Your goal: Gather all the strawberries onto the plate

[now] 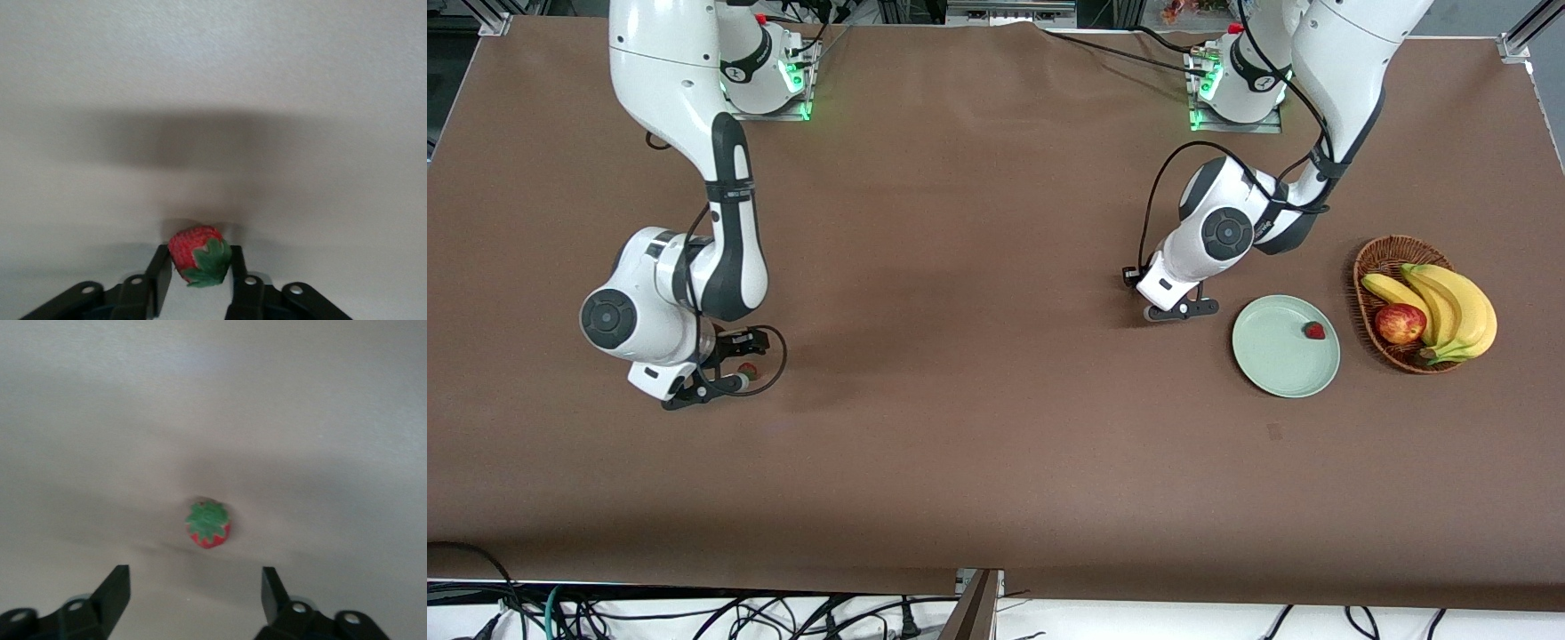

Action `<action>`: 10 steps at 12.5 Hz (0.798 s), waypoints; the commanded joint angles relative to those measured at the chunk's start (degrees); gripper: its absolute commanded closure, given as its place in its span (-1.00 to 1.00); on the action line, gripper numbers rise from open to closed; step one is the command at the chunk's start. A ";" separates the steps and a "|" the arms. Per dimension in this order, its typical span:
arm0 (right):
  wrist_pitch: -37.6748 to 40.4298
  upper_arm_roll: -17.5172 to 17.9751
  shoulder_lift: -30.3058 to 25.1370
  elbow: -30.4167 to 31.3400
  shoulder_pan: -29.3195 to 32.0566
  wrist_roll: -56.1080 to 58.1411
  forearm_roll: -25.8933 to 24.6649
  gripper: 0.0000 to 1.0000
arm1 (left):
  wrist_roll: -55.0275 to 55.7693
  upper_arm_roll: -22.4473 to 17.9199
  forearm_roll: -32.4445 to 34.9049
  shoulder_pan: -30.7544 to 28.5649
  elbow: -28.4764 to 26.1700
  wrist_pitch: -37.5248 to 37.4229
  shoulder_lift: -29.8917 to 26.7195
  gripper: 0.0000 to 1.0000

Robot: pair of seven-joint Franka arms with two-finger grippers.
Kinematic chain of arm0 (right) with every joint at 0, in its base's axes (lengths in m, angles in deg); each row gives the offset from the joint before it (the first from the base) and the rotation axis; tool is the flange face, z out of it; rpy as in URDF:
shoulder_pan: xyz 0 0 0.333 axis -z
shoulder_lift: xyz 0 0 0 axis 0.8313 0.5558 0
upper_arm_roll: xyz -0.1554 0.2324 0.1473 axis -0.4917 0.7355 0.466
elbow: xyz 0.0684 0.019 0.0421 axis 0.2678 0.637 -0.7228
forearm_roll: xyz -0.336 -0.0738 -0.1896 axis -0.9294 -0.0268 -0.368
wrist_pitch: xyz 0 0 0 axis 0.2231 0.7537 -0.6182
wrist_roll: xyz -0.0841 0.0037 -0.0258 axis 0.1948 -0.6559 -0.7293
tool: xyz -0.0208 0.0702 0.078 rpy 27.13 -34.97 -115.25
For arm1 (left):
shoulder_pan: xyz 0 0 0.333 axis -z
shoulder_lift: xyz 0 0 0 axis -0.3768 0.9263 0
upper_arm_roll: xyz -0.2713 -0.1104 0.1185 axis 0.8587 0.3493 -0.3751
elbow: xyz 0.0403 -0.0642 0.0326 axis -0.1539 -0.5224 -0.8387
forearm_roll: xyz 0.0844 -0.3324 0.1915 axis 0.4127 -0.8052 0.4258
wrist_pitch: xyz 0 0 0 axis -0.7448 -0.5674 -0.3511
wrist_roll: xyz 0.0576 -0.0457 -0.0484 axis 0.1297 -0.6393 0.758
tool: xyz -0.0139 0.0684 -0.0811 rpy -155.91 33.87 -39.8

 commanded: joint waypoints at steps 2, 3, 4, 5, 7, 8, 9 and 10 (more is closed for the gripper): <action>-2.07 0.83 -1.05 1.69 -0.12 1.31 1.80 -0.61 | 0.60 0.30 -0.12 -0.77 1.24 -0.77 -1.96 0.95; -2.51 0.92 -0.78 1.69 -0.12 1.40 2.16 -0.59 | -0.10 0.22 -0.12 -1.73 2.99 -2.61 -2.40 0.96; -2.51 1.01 -0.52 1.60 0.05 1.40 2.42 -0.52 | -2.81 -0.22 -0.03 -2.96 5.44 -6.63 -2.76 0.95; -2.95 1.01 0.01 1.51 0.14 1.57 3.12 -0.49 | -7.10 -1.18 0.32 -4.19 8.34 -10.76 -2.85 0.95; -4.79 1.10 0.97 1.51 0.58 4.11 3.91 -0.42 | -17.37 -6.61 2.59 -4.81 12.66 -15.01 -2.94 0.92; -4.89 1.27 1.41 1.42 1.02 4.38 5.22 -0.42 | -23.78 -8.82 2.60 -5.43 13.46 -15.02 -2.94 0.90; -5.06 2.23 1.76 1.34 1.20 4.38 5.93 -0.40 | -28.37 -10.23 2.60 -5.78 13.64 -15.02 -2.94 0.90; -6.19 2.41 1.94 1.33 1.37 4.38 6.11 -0.37 | -30.85 -11.72 2.69 -6.22 13.64 -15.02 -2.85 0.89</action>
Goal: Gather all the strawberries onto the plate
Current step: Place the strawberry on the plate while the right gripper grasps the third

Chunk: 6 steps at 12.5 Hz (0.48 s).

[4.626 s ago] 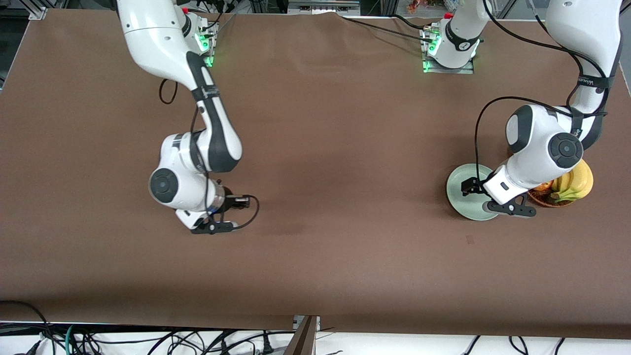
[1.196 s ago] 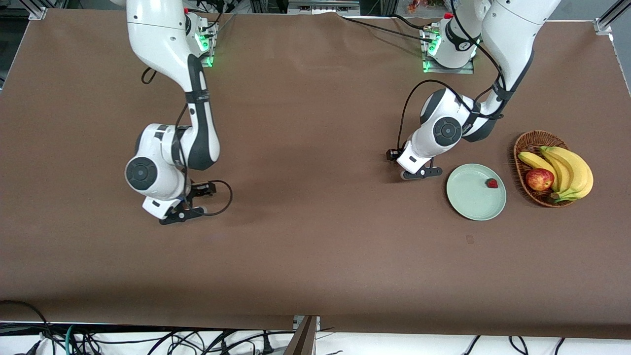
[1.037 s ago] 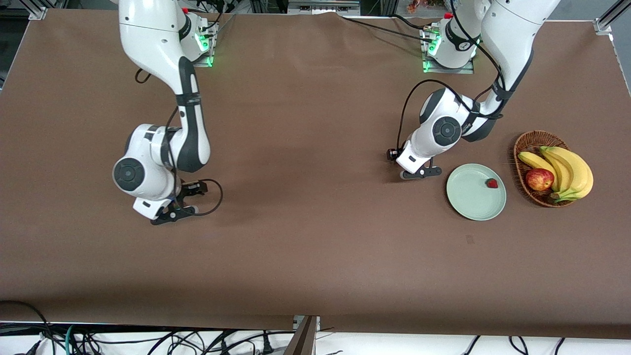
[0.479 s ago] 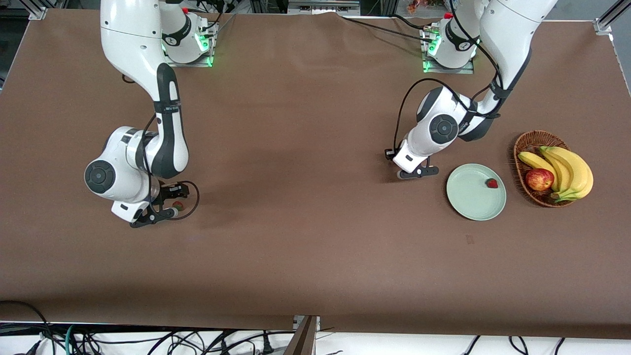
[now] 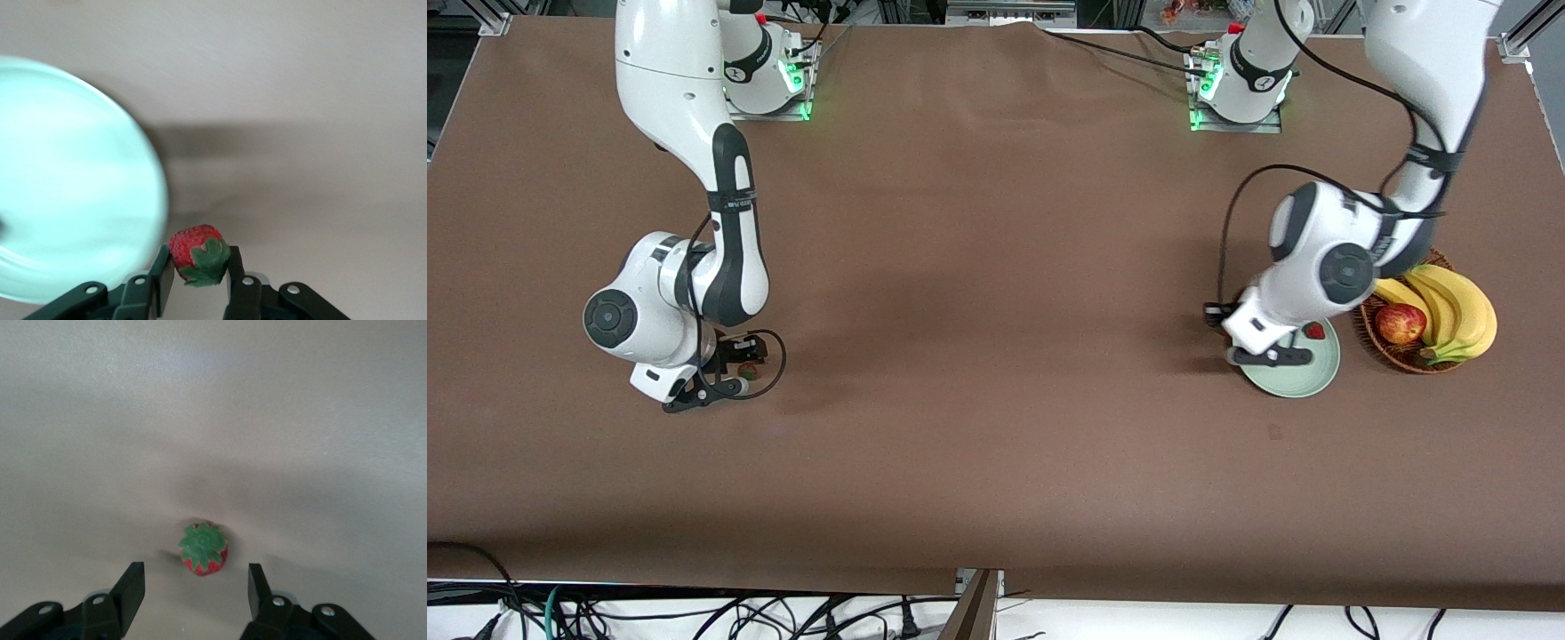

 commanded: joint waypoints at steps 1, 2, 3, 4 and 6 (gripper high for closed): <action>-2.35 1.08 0.20 0.66 0.70 1.69 2.11 -0.32 | -7.83 -2.97 1.36 -0.91 0.35 -0.85 -0.01 0.87; -2.44 1.34 0.29 0.66 0.79 1.69 2.12 -0.26 | -11.60 -5.07 1.37 -1.96 0.35 -0.41 0.33 0.80; -2.36 1.43 0.29 0.66 0.79 1.69 2.12 -0.14 | -15.64 -6.66 0.93 -2.32 0.27 0.81 1.21 0.77; -2.36 1.43 0.20 0.57 0.79 1.69 2.12 -0.03 | -16.89 -7.28 0.66 -2.41 -0.17 2.21 1.48 0.76; -2.36 1.43 0.29 0.57 0.87 1.69 2.12 0.20 | -16.91 -7.38 0.57 -2.33 -0.52 2.31 1.57 0.66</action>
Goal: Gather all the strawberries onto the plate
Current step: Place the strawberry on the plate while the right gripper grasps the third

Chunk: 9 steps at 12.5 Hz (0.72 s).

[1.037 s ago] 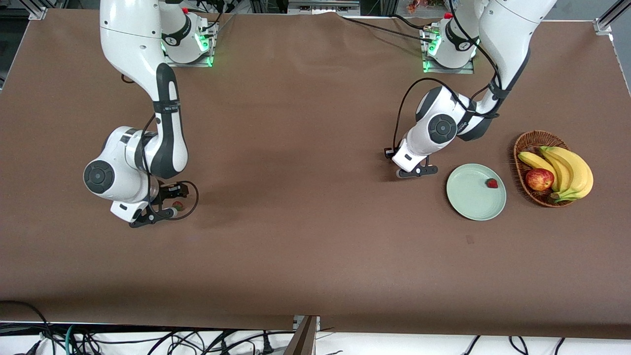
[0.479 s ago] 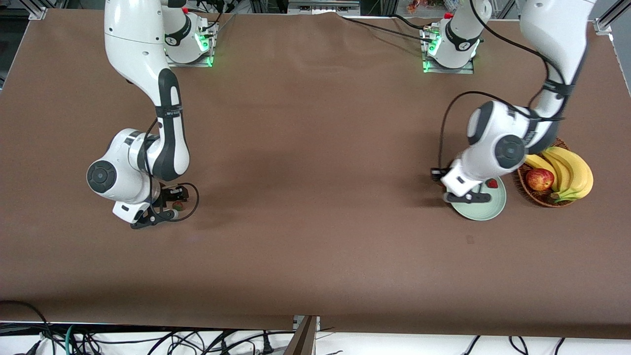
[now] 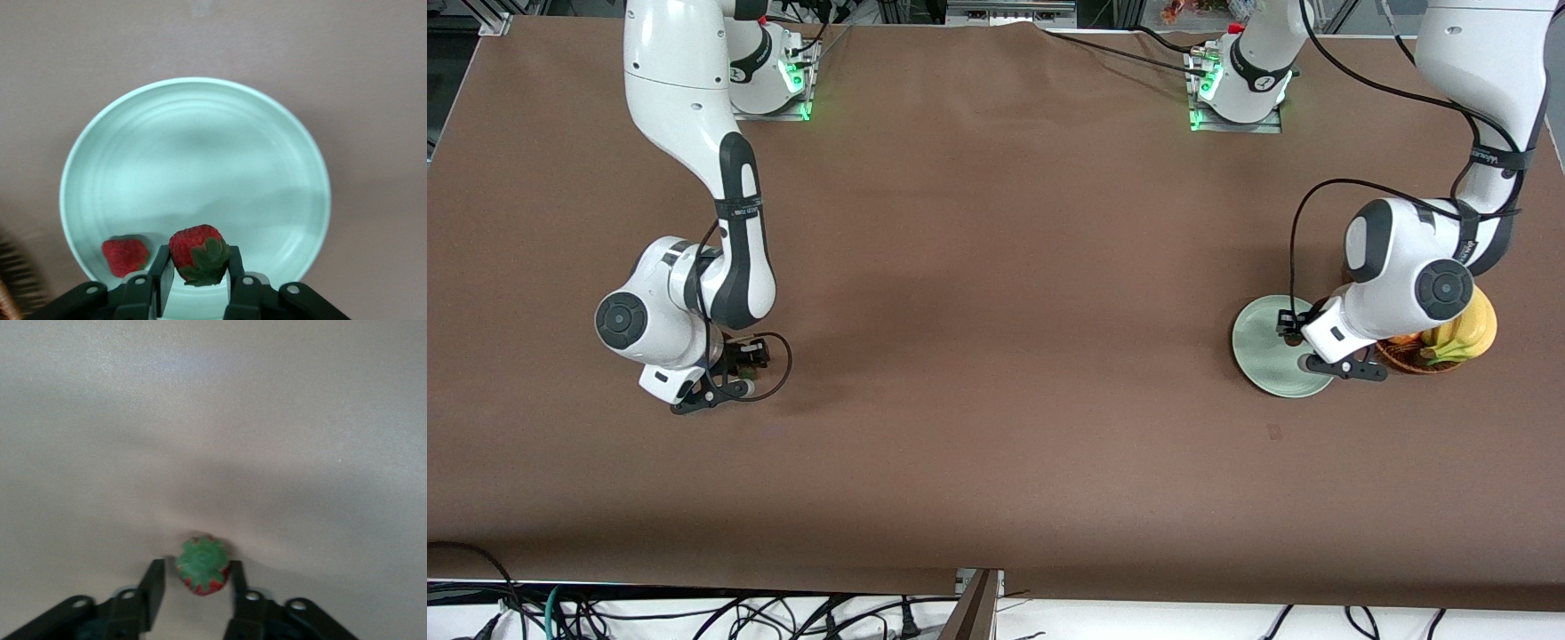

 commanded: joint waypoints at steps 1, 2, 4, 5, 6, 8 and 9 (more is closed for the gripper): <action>-0.53 0.46 -0.66 0.63 0.46 1.55 1.42 0.36 | -1.19 0.10 0.55 0.15 -0.36 1.42 0.46 0.51; -0.53 0.46 -0.75 0.55 0.46 1.55 1.42 0.48 | -1.19 -0.16 0.64 -0.20 -0.36 1.86 0.63 0.17; -0.09 0.46 -0.84 0.28 0.38 1.37 1.42 0.56 | -1.27 -0.25 0.55 -0.20 0.07 1.78 0.46 -0.99; 0.00 0.46 -1.01 0.11 0.29 0.94 1.42 0.56 | -1.10 -0.16 0.55 -0.11 0.25 1.69 0.46 -1.00; 0.17 0.46 -1.10 -0.42 -0.15 0.59 1.42 0.56 | -0.93 -0.16 0.55 -0.02 0.34 1.61 0.29 -1.00; 1.13 0.55 -1.37 -1.47 -1.37 -2.56 1.42 0.56 | -0.31 -0.16 0.46 0.68 0.87 1.25 0.11 -1.00; 2.27 0.64 -1.37 -2.78 -2.34 -5.63 1.42 0.56 | -0.22 -0.16 0.38 0.85 1.30 1.25 0.02 -1.00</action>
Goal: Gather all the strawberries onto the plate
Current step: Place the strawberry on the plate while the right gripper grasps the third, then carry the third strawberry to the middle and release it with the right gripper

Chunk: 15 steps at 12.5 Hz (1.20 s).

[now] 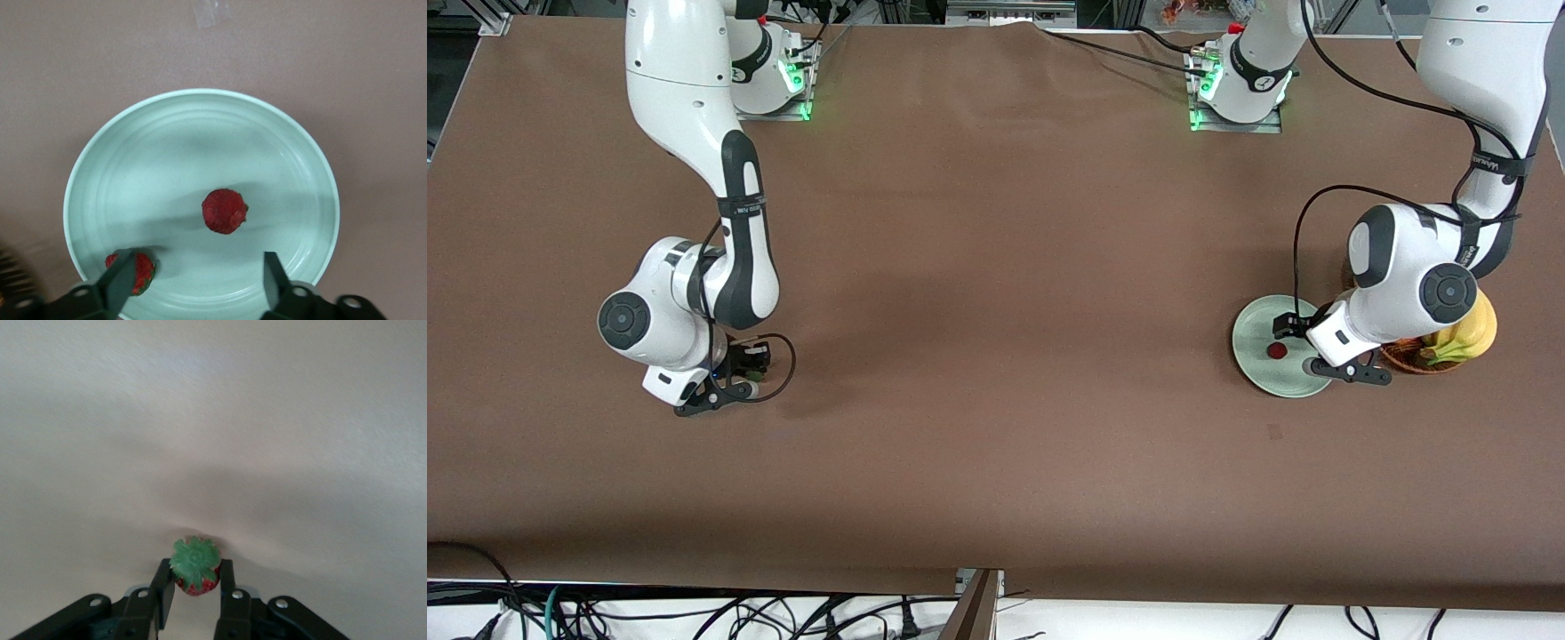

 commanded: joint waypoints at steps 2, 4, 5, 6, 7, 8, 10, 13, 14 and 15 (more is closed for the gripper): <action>3.24 1.43 -1.07 -3.73 -3.80 -12.39 0.80 0.56 | 0.54 0.01 -1.80 1.50 1.00 -0.74 -0.60 -1.00; 6.21 2.58 -1.07 -7.06 -6.26 -23.27 0.72 0.56 | 1.85 0.54 -3.05 2.20 1.00 -0.92 -0.69 -1.00; 8.23 3.62 -1.07 -9.17 -7.58 -29.42 0.72 0.56 | 2.90 0.63 -3.05 2.55 1.00 -1.01 -0.77 -1.00; 10.43 4.16 -1.07 -11.80 -8.55 -35.57 0.63 0.56 | 4.31 1.06 -3.05 2.99 1.00 -1.53 -0.86 -1.00; 12.19 5.21 -0.98 -14.26 -8.82 -42.08 0.63 0.55 | 5.71 2.02 -3.05 3.08 1.00 -1.71 -1.04 -1.00; 12.47 7.65 -0.98 -16.29 -8.91 -47.88 0.63 0.55 | 6.86 2.29 -3.05 3.17 1.00 -1.80 -1.04 -1.00; 11.51 12.66 -0.54 -19.46 -8.91 -58.17 0.63 0.53 | 7.57 3.00 -3.05 3.52 1.00 -1.80 -1.04 -1.00; 7.39 18.30 2.79 -26.31 -8.91 -71.98 0.63 0.51 | 11.51 4.57 -3.05 4.14 1.00 -1.80 -1.04 -1.00; 5.02 20.14 3.76 -27.72 -8.91 -75.16 0.72 0.50 | 12.48 4.93 -3.05 4.22 0.92 -1.89 -1.04 -1.00; 1.35 22.59 4.81 -28.69 -8.91 -78.84 0.63 0.48 | 12.58 5.19 -3.05 4.22 0.92 -1.89 -1.04 -1.00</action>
